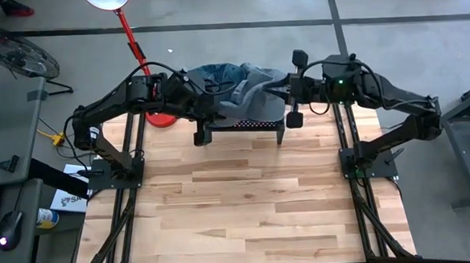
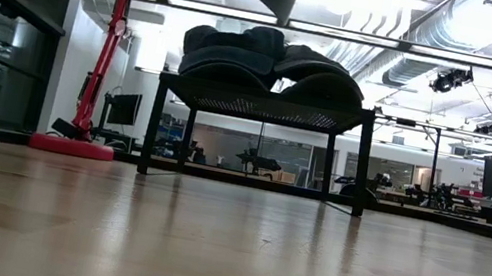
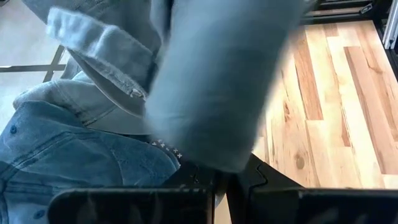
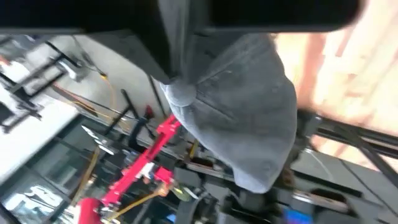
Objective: Pick & Place hat
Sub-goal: Stack the gray cap on top of the gray cap on the shelf
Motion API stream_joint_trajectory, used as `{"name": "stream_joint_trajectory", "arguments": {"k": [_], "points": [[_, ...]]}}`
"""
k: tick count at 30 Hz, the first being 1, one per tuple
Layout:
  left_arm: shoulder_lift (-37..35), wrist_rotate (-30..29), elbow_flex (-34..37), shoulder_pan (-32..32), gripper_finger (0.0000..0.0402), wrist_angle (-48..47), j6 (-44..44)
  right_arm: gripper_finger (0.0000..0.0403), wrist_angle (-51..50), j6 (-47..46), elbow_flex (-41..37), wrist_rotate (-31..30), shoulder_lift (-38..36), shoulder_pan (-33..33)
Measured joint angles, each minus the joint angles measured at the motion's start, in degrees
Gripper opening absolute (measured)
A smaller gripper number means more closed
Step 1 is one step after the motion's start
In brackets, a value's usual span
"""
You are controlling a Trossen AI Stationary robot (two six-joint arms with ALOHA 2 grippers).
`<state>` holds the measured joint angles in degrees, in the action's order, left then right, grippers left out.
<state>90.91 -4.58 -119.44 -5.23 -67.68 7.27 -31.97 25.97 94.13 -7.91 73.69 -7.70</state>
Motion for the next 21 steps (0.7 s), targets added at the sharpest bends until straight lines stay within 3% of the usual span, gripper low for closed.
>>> {"name": "stream_joint_trajectory", "arguments": {"k": [2, 4, 11, 17, 21], "points": [[0.0, 0.04, 0.0, 0.0, 0.0006, 0.16, 0.0, 0.0009, -0.02, -0.21, 0.0, 1.33, -0.01, 0.0], [0.0, 0.13, 0.0, 0.0, 0.0006, 0.01, -0.01, 0.0018, 0.07, -0.47, 0.0, 1.16, -0.07, 0.0], [0.0, 0.13, 0.0, 0.0, 0.0006, -0.24, -0.01, 0.0111, 0.55, -1.8, -0.02, -3.75, -1.45, -0.05], [0.0, 0.76, 0.0, 0.0, 0.0007, -0.24, -0.02, 0.0201, -0.06, -6.29, -0.02, 0.92, -1.3, -0.18], [0.0, 0.76, 0.0, 0.0, 0.0007, -0.16, -0.02, 0.0237, -0.73, -7.08, -0.02, 2.13, 0.57, -0.17]]}}
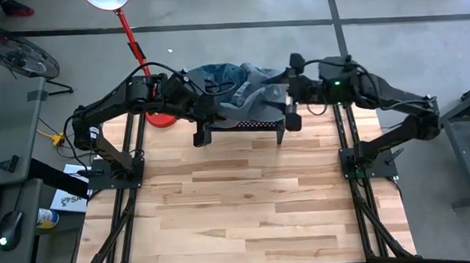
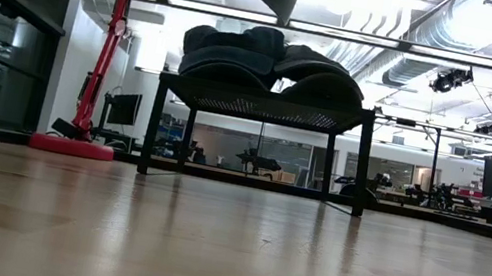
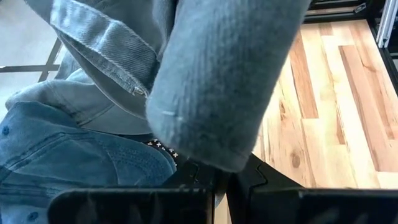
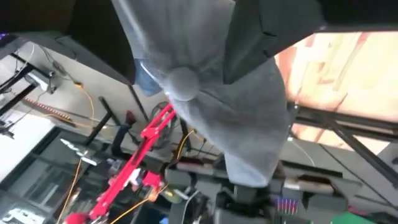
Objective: Pick & Place hat
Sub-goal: Stack the gray cap on top of the gray cap on the shelf
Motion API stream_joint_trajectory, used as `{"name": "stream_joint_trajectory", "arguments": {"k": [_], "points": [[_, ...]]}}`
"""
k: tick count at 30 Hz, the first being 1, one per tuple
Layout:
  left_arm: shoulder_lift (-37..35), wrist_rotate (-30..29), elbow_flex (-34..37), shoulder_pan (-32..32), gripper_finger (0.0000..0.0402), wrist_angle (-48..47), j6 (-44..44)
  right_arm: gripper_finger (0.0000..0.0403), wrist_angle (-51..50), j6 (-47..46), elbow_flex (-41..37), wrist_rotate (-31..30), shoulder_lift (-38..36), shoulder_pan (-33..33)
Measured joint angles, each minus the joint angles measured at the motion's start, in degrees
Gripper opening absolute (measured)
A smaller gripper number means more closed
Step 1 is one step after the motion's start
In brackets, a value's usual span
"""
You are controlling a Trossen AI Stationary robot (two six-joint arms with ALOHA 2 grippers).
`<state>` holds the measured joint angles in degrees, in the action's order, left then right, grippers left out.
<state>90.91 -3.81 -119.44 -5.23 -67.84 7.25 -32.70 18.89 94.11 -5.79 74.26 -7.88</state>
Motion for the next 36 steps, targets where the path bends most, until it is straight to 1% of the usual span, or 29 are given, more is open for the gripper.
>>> {"name": "stream_joint_trajectory", "arguments": {"k": [2, 6, 10, 14, 17, 21, 23, 24, 26, 33, 36], "points": [[0.0, 0.0, 0.0, 0.0, 0.0007, -0.07, 0.0, 0.0244, 0.2, 0.04, -0.01, 0.01, 0.93, 0.0], [0.0, -0.02, 0.0, 0.0, 0.0007, -0.07, -0.02, 0.0241, 0.8, 0.46, -0.02, -1.02, 1.58, 0.0], [0.0, -0.02, 0.0, 0.0, 0.0007, -0.06, -0.17, 0.0216, 0.82, 0.45, -0.02, -3.04, 1.17, 0.0], [0.0, -0.04, 0.0, 0.0, 0.0007, -0.06, -0.17, 0.0159, 0.84, 0.43, -0.02, -3.71, 0.5, 0.0], [0.0, -0.04, 0.0, 0.0, 0.0007, -0.06, -0.17, 0.0101, 0.87, 0.44, -0.02, -3.42, 0.32, 0.0], [0.0, -0.04, 0.0, 0.0, 0.0007, -0.06, -0.15, 0.0022, 0.82, 0.58, -0.02, -1.18, 0.35, 0.0], [0.0, -0.04, 0.0, 0.0, 0.0007, -0.06, -0.13, 0.0007, 0.83, 0.72, -0.02, -1.06, 0.35, 0.0], [0.0, -0.04, 0.0, 0.02, 0.0007, -0.06, -0.13, 0.001, 0.84, 0.85, -0.02, -1.04, 0.33, 0.0], [0.0, -0.04, 0.0, 0.02, 0.0007, -0.08, -0.13, 0.0029, 0.84, 0.99, -0.02, -1.04, 0.32, 0.0], [0.0, 0.1, 0.0, 0.02, 0.0007, -0.1, -0.09, 0.0151, 0.84, 0.53, -0.02, -1.35, 0.32, 0.0], [0.0, 0.42, 0.0, 0.02, 0.0007, -0.1, -0.09, 0.0193, 0.82, 0.22, -0.02, 0.69, 0.46, -0.02]]}}
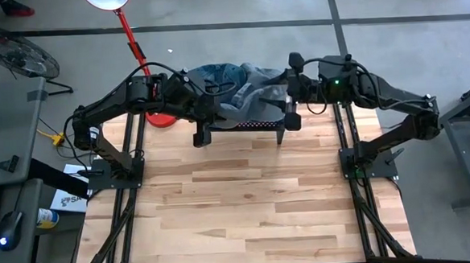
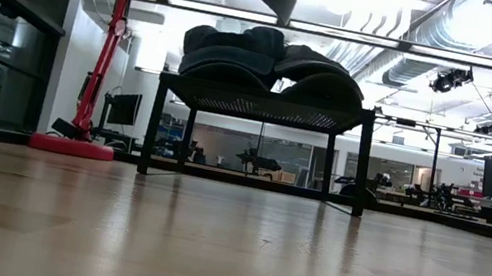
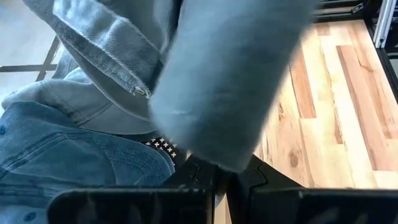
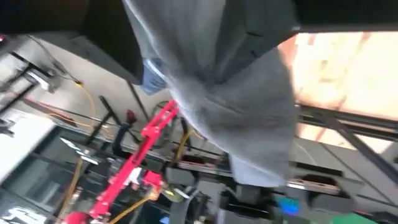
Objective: Pick & Place hat
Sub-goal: Stack the gray cap on top of the gray cap on the shelf
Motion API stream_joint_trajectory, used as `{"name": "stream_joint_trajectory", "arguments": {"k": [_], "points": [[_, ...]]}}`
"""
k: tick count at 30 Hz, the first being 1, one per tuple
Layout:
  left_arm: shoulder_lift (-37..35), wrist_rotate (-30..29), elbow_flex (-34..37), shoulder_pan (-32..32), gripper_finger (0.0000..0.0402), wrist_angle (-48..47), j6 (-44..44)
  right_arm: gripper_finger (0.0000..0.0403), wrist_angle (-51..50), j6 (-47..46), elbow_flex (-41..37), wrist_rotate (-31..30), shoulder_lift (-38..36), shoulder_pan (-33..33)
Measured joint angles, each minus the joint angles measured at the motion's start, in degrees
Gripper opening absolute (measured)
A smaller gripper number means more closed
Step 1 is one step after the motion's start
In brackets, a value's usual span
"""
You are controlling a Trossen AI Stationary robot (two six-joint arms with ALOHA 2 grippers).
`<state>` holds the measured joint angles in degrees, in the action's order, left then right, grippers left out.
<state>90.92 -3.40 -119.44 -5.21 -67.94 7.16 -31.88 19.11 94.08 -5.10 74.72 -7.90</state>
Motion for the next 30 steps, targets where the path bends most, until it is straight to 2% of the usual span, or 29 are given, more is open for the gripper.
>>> {"name": "stream_joint_trajectory", "arguments": {"k": [5, 10, 14, 19, 21, 24, 30], "points": [[0.02, 0.04, 0.0, 0.0, 0.0007, 0.0, 0.0, 0.021, 0.34, -0.51, 0.0, 1.85, 1.76, 0.02], [0.02, 0.04, 0.0, 0.0, 0.0007, -0.37, 0.0, 0.0184, 2.39, -0.09, -0.02, -0.07, 2.33, 0.02], [0.02, 0.07, 0.0, 0.0, 0.0007, -1.36, -0.24, 0.0132, 2.62, 0.26, -0.02, -1.56, 0.96, 0.02], [0.02, 0.07, -0.02, -0.02, 0.0007, -1.25, -0.35, 0.0026, 2.64, 0.26, -0.02, -0.86, -0.06, 0.02], [0.02, 0.09, -0.02, 0.0, 0.0007, -1.25, -0.35, 0.001, 2.68, 0.32, -0.02, 0.29, -0.22, 0.02], [0.02, 0.11, -0.02, 0.0, 0.0007, -1.23, -0.35, 0.0039, 2.85, -0.95, -0.02, 0.52, -0.24, 0.02], [0.02, 0.13, -0.02, -0.02, 0.0007, -1.23, -0.36, 0.0127, 2.31, -1.04, -0.01, -0.96, -0.22, 0.02]]}}
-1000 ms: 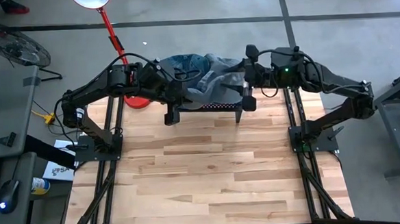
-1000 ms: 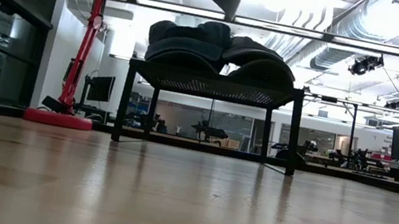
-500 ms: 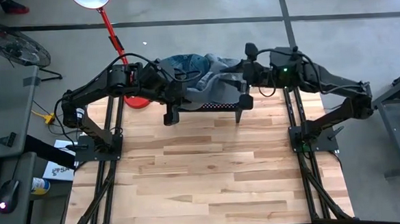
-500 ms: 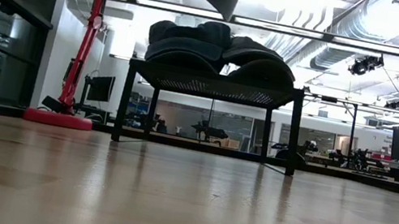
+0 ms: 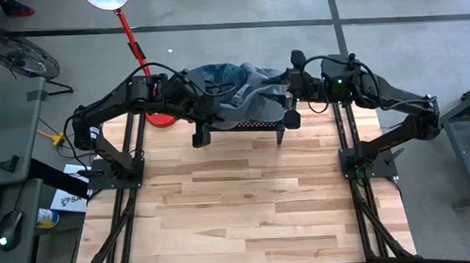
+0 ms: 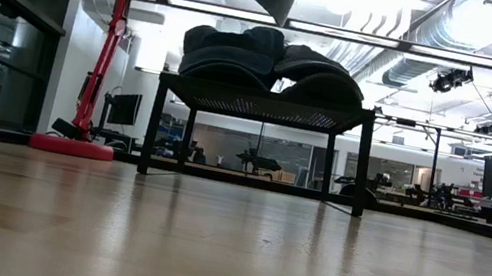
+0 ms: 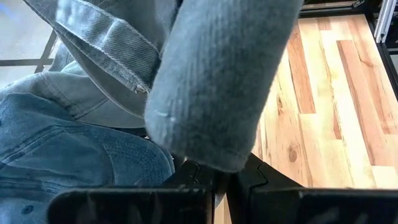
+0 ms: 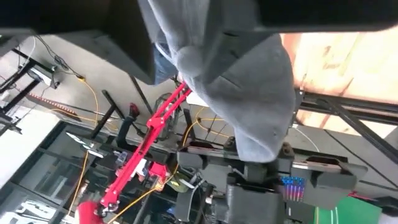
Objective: Pick & Place hat
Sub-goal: Stack the gray cap on top of the gray cap on the shelf
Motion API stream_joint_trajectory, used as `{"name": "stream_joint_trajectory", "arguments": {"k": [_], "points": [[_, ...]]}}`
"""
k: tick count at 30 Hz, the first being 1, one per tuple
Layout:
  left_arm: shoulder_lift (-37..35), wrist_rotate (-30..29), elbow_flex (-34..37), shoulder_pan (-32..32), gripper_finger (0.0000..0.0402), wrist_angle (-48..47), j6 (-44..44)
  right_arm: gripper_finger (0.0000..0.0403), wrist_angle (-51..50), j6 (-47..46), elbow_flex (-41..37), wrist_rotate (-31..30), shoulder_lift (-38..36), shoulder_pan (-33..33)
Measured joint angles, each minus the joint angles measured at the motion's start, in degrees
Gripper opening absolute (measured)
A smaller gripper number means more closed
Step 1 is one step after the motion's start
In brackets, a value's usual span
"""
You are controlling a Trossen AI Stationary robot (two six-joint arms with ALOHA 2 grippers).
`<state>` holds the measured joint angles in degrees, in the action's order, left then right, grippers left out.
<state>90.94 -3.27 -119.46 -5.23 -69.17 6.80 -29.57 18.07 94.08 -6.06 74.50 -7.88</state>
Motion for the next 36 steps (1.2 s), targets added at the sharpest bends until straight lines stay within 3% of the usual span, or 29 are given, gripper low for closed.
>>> {"name": "stream_joint_trajectory", "arguments": {"k": [8, 13, 18, 26, 32, 36], "points": [[0.0, 0.03, 0.0, 0.02, 0.0007, 0.01, 0.04, 0.0242, -3.15, -4.14, -0.01, 1.02, 0.87, -0.02], [0.0, 0.07, 0.0, 0.02, 0.0007, 0.02, 0.29, 0.0255, -1.57, -3.9, -0.12, 1.33, 2.42, -0.2], [0.0, 0.05, 0.0, 0.02, 0.0007, 0.12, 0.29, 0.0194, -1.85, -3.92, -0.12, 1.74, 2.37, -1.15], [0.0, 0.04, 0.0, 0.01, 0.0007, 0.13, 0.31, 0.0017, -1.87, -3.73, -0.12, 5.55, 2.23, -2.24], [0.0, -1.38, 0.0, 0.02, 0.0014, 0.32, 0.4, 0.0007, -1.83, -4.38, -0.12, 6.4, 2.06, -2.27], [-0.32, -4.12, 0.0, 0.02, 0.006, 0.39, 2.96, 0.0005, -3.23, -4.57, 0.3, 5.74, 1.99, -2.29]]}}
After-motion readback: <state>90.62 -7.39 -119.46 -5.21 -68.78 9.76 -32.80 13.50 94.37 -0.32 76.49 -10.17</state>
